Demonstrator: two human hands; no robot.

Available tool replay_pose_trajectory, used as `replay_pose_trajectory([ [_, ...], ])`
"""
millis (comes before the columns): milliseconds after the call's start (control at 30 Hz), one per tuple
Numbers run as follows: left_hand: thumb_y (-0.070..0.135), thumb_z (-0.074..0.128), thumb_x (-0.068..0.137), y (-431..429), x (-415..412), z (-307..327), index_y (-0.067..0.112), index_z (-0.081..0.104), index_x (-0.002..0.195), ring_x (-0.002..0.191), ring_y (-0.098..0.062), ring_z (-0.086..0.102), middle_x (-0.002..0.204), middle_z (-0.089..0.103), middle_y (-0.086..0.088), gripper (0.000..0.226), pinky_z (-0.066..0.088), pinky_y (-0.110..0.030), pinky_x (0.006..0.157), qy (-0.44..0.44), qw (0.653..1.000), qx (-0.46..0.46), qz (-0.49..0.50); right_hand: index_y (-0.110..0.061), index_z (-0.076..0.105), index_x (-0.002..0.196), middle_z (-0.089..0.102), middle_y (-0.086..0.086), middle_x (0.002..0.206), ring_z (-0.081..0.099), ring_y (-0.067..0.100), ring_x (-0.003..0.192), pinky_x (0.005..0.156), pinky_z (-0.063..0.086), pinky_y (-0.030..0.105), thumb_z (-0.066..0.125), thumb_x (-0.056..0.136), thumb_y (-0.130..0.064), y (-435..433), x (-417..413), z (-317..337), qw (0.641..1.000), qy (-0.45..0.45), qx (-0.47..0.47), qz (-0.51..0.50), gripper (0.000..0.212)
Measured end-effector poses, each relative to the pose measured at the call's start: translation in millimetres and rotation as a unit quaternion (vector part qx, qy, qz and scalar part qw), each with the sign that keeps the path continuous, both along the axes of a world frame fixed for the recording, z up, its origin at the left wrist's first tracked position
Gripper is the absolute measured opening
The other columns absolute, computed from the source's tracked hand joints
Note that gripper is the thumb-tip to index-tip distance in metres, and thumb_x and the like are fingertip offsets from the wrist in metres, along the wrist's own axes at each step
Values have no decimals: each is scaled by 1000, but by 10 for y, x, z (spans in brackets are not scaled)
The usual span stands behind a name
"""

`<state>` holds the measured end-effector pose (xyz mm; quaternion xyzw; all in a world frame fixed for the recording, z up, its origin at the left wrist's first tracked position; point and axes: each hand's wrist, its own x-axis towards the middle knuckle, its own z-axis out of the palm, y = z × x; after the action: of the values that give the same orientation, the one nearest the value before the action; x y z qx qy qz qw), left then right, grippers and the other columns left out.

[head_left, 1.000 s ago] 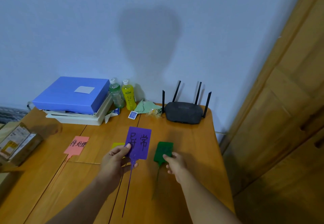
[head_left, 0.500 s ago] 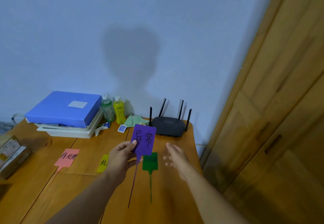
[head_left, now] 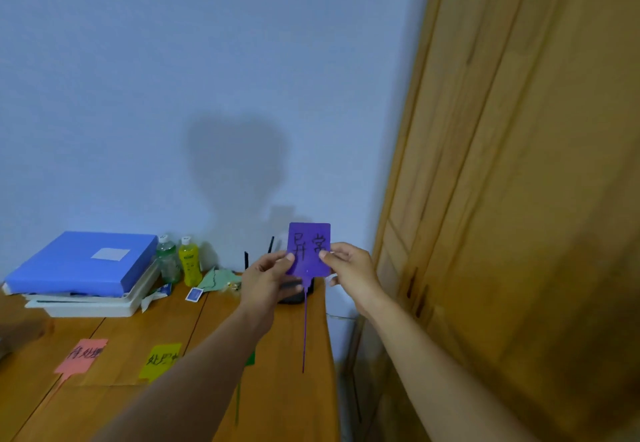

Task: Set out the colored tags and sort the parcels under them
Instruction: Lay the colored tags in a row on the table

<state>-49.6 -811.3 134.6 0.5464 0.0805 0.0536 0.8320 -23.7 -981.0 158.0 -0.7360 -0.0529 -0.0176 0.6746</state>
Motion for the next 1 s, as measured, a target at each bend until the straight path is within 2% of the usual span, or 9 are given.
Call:
replay_pose_trajectory([
  [133,9,75,91,-382,-43,45,5,71,101,73,-24,77,92,79,-12,11,64,-32,64,19,999,30,33,-18,69,97,74,-2,84,66,10,67,49,44,22,66,95,-16,-370,-28,-42,1000,-3,-4,-20,4],
  [300,3,72,93,-727,-1,-137,2,73,94,77,-24,76,90,79,-13,2,63,-33,67,49,992,97,66,-20,61,104,73,-5,82,69,11,74,57,47,20,73,90,-22,-600,4,-285,994,-8,-31,-101,19],
  [400,3,70,94,-781,130,-359,5,76,93,87,-28,77,96,79,-15,6,64,-41,79,67,983,148,81,-20,61,99,71,-7,85,69,11,82,69,53,26,75,88,-24,-607,96,-544,989,-16,-68,-130,19],
  [467,3,69,95,-776,207,-504,7,77,95,90,-26,76,99,78,-13,9,64,-43,82,76,976,181,90,-24,60,98,69,-10,89,68,10,86,78,58,31,75,89,-23,-586,169,-719,989,-10,-76,-127,17],
  [600,6,65,98,-704,300,-797,16,77,104,92,-23,73,97,77,-1,17,62,-45,86,93,956,264,94,-24,66,108,67,-12,99,66,7,94,86,60,34,67,94,-17,-526,296,-1064,992,12,-74,-104,16],
  [767,-1,57,98,-611,447,-1198,8,67,133,99,-26,69,111,72,-4,37,57,-41,87,139,942,301,43,-24,66,127,65,-12,106,65,12,103,89,58,35,61,96,-11,-422,429,-1535,990,55,-96,-87,34],
  [833,-3,55,95,-604,501,-1383,13,70,130,103,-31,68,107,73,-1,41,54,-39,82,151,934,324,16,-24,60,136,62,-9,118,61,9,103,86,55,28,59,96,-12,-398,484,-1750,987,69,-127,-75,42],
  [900,-6,52,92,-616,556,-1576,20,74,114,104,-34,67,104,74,-1,41,49,-37,81,155,923,352,-7,-26,56,141,57,-5,131,56,6,101,80,47,20,58,96,-15,-394,560,-1989,978,77,-179,-70,47],
  [1000,-9,49,92,-641,643,-1908,13,70,129,99,-23,61,112,69,-4,48,45,-30,78,161,904,395,-27,-26,51,145,55,0,133,52,6,100,79,43,18,57,96,-15,-390,636,-2375,971,111,-202,-61,51],
])
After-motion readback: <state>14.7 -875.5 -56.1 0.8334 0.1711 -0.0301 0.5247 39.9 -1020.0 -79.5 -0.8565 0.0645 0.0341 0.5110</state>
